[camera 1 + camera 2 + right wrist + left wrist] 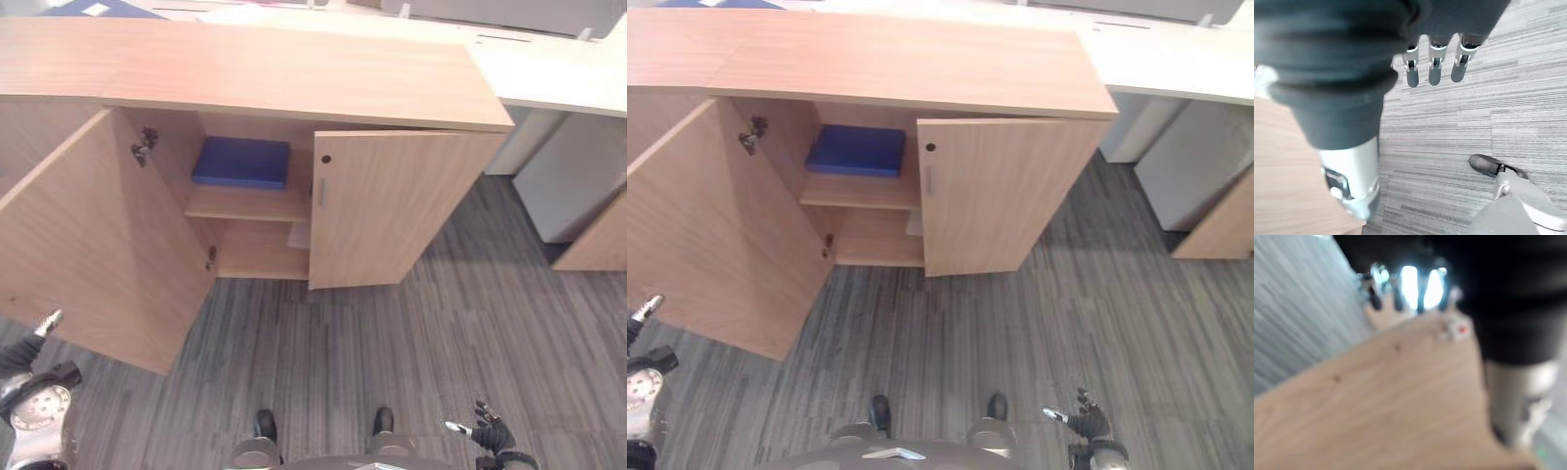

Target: Put the empty folder in the office cabinet

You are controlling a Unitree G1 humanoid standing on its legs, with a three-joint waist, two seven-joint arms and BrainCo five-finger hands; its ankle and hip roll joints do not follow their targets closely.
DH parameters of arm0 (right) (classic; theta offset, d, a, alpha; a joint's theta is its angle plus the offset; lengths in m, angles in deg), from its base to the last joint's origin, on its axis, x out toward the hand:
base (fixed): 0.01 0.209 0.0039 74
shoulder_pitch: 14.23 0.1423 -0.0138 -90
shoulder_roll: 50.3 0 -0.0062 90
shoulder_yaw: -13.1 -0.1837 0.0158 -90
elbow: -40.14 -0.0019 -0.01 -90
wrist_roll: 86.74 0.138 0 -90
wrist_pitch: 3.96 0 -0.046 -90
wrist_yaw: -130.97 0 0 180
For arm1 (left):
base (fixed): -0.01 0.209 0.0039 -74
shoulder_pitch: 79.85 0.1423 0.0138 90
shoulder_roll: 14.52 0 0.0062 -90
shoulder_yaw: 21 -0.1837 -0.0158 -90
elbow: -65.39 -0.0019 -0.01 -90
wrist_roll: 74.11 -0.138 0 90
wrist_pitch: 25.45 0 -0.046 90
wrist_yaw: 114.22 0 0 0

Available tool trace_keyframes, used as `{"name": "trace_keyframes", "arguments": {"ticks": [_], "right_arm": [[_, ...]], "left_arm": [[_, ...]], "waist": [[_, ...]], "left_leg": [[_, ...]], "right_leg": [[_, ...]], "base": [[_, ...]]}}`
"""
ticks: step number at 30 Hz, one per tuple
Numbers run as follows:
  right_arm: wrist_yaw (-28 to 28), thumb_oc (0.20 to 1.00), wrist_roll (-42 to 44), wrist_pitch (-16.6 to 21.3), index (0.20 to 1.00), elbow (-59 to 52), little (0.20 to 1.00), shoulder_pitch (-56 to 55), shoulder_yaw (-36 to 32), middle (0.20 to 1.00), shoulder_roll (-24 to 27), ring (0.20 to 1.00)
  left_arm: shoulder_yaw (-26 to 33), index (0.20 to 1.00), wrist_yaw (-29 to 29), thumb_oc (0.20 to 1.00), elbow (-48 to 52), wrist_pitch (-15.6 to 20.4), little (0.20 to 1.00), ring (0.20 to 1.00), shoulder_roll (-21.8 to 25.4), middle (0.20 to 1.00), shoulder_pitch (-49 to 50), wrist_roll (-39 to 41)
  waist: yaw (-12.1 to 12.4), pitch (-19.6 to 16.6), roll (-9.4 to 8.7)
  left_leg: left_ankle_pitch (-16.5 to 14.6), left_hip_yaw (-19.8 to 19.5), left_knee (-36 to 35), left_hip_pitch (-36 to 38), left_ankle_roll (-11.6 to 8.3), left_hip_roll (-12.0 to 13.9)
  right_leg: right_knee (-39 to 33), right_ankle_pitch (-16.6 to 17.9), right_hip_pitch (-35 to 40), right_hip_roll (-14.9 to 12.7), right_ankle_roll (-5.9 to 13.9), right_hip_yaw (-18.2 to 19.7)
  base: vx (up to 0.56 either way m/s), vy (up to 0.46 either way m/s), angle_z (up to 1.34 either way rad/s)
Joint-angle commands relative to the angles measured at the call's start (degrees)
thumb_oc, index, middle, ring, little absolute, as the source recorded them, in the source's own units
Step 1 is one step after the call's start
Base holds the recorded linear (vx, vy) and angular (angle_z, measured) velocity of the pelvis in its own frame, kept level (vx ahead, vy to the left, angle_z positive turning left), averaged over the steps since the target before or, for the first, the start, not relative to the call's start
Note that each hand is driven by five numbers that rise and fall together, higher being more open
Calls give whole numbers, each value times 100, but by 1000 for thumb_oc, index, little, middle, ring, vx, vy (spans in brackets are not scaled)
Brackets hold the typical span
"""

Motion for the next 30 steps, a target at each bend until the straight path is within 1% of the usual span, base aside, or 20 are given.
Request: {"name": "trace_keyframes", "arguments": {"ticks": [1,2,3,6,9,10,11,13,14,15,16,17,18,20,21,22,23,25,26,30], "right_arm": [[172,1000,154,205,1000,-175,1000,451,14,1000,446,1000],[185,1000,130,194,1000,-157,1000,447,7,1000,460,1000],[192,1000,109,175,1000,-136,1000,444,4,1000,477,1000],[256,1000,137,131,1000,-42,1000,462,27,1000,515,1000],[248,1000,74,112,1000,83,1000,481,25,1000,533,1000],[246,1000,96,112,1000,142,1000,496,30,1000,539,1000],[246,1000,96,112,1000,142,1000,496,30,1000,539,1000],[206,1000,139,166,1000,242,1000,495,22,1000,521,1000],[184,1000,164,182,1000,251,1000,472,-22,1000,491,1000],[184,1000,164,182,1000,251,1000,472,-22,1000,491,1000],[176,1000,157,160,1000,247,1000,458,-48,1000,471,1000],[149,1000,130,149,1000,249,1000,427,-88,1000,443,1000],[77,1000,-13,131,1000,226,1000,356,-168,1000,405,1000],[71,1000,-82,134,1000,212,1000,328,-189,1000,398,1000],[82,1000,-94,135,1000,211,1000,322,-186,1000,397,1000],[106,1000,-84,157,1000,245,1000,354,-179,1000,414,1000],[102,1000,-61,180,1000,271,1000,369,-196,1000,425,1000],[79,1000,-45,204,1000,298,1000,382,-210,1000,435,1000],[70,1000,-57,191,1000,318,1000,399,-225,1000,450,1000],[57,1000,-85,137,1000,342,1000,363,-289,1000,518,1000]], "left_arm": [[107,1000,385,1000,-102,216,1000,1000,120,1000,-235,124],[122,1000,481,1000,-139,224,1000,1000,134,1000,-265,219],[143,1000,554,1000,-173,219,1000,1000,154,1000,-287,328],[349,1000,754,1000,-367,258,1000,1000,308,1000,-418,516],[509,1000,1110,1000,-408,247,1000,1000,447,1000,-474,411],[548,1000,1221,1000,-431,325,1000,1000,501,1000,-492,495],[548,1000,1221,1000,-431,325,1000,1000,501,1000,-492,495],[666,1000,1322,1000,-423,442,1000,1000,588,1000,-467,344],[749,1000,1478,1000,-311,486,1000,1000,572,1000,-392,293],[749,1000,1478,1000,-311,486,1000,1000,572,1000,-392,293],[803,1000,1503,1000,-232,567,1000,1000,522,1000,-307,190],[880,1000,1582,1000,-86,546,1000,1000,425,1000,-177,-74],[1002,1000,1633,1000,120,555,1000,1000,223,1000,100,-192],[1129,1000,1676,1000,172,632,1000,1000,79,1000,345,-219],[1148,1000,1669,1000,161,649,1000,1000,76,1000,384,-220],[1234,1000,1566,1000,124,705,1000,1000,116,1000,476,-205],[1263,1000,1552,1000,132,701,1000,1000,144,1000,495,-183],[1294,1000,1561,1000,132,698,1000,1000,178,1000,516,-154],[1357,1000,1560,1000,126,736,1000,1000,228,1000,560,-104],[1562,1000,1584,1000,100,703,1000,1000,351,1000,647,-143]], "waist": [[105,126,539],[109,130,526],[113,117,542],[111,134,440],[127,189,340],[149,213,303],[149,213,303],[198,243,242],[237,284,178],[237,284,178],[277,289,171],[320,292,162],[401,298,159],[465,304,167],[478,281,200],[505,296,199],[519,329,167],[531,335,162],[553,320,188],[578,365,192]], "left_leg": [[-538,-102,62,256,299,120],[-549,-82,81,242,300,123],[-645,-136,58,304,280,136],[-666,-65,89,261,271,163],[-695,-37,120,212,281,190],[-709,-49,148,184,283,199],[-709,-49,148,184,283,199],[-739,-83,190,163,292,204],[-637,-27,218,99,319,187],[-637,-27,218,99,319,187],[-635,-56,212,82,323,179],[-628,-87,188,77,325,165],[-605,-130,128,94,326,136],[-585,-169,106,97,318,119],[-682,-259,78,157,296,138],[-676,-280,65,167,309,132],[-580,-209,86,110,334,112],[-582,-219,83,108,336,111],[-680,-316,50,167,314,128],[-677,-351,36,184,311,121]], "right_leg": [[150,406,-250,435,172,-169],[122,410,-249,444,173,-192],[89,347,-187,479,247,-153],[-29,373,-147,532,272,-176],[-45,408,-192,546,282,-176],[-57,419,-192,558,285,-187],[-57,419,-192,558,285,-187],[-65,473,-195,549,290,-212],[-50,580,-247,487,236,-286],[-50,580,-247,487,236,-286],[-55,590,-243,473,244,-310],[-73,605,-225,464,253,-351],[-114,617,-176,463,266,-416],[-129,615,-146,466,265,-467],[-139,550,-95,503,318,-413],[-112,559,-104,495,317,-413],[-89,628,-157,453,262,-486],[-76,634,-166,444,265,-494],[-66,579,-138,467,328,-437],[-24,605,-155,441,351,-458]], "base": [[-30,68,-35],[59,61,-44],[70,59,-43],[20,30,-21],[-16,6,-10],[-4,-7,-7],[11,-24,-6],[1,-36,-4],[-31,-32,-1],[-33,-29,0],[0,0,0],[34,-16,8],[37,-3,11],[61,28,14],[85,56,19],[13,42,21],[-59,31,23],[2,23,14],[77,52,15],[44,69,13]]}}
